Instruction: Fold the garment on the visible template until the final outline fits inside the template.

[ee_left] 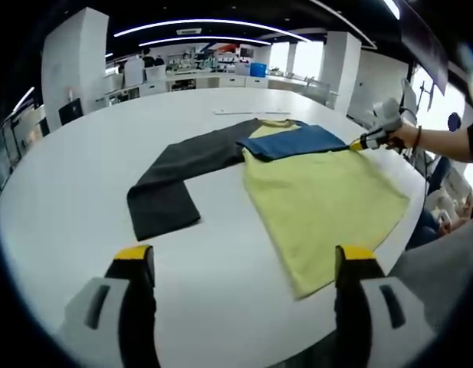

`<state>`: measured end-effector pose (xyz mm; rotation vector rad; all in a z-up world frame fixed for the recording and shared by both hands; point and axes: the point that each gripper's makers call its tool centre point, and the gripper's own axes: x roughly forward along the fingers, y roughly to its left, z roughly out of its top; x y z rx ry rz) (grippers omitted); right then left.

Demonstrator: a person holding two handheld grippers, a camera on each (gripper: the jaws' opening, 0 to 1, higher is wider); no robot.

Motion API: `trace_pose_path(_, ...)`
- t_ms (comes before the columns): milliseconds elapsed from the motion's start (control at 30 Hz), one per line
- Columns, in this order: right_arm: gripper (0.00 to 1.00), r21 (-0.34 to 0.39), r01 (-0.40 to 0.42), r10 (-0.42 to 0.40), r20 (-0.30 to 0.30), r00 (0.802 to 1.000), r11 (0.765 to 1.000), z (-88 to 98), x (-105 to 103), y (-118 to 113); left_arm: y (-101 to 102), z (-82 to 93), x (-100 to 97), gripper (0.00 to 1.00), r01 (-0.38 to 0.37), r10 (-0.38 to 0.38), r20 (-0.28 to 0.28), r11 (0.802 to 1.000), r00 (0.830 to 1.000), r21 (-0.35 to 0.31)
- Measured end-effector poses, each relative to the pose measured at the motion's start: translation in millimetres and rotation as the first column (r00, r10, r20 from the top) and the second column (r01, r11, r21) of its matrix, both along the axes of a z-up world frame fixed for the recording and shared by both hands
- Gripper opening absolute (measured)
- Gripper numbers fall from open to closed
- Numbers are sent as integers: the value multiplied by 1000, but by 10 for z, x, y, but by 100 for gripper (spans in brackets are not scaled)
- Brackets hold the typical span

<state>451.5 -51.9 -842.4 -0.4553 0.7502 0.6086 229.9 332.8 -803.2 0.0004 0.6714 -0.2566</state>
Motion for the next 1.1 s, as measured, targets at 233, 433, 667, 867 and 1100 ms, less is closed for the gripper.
trace_pose_path(233, 15, 115, 86, -84, -22, 996, 990, 25, -4, -21, 123, 83, 62, 90, -20, 19, 21, 1000, 1000, 5)
trace_pose_path(433, 42, 201, 125, -120, -38, 992, 972, 80, -6, -47, 208, 149, 144, 91, -30, 30, 36, 999, 999, 19)
trace_pose_path(667, 72, 312, 85, -83, -19, 996, 946, 327, -104, 118, 405, 276, 316, 88, -78, 77, 122, 997, 989, 3)
trace_pose_path(867, 87, 333, 19, -17, -8, 1000, 943, 497, -310, 212, 573, 360, 419, 85, -94, 87, 142, 995, 986, 44)
trace_pose_path(1100, 97, 337, -56, 51, 23, 998, 940, 654, -603, 272, 709, 441, 525, 81, -114, 102, 161, 991, 982, 67)
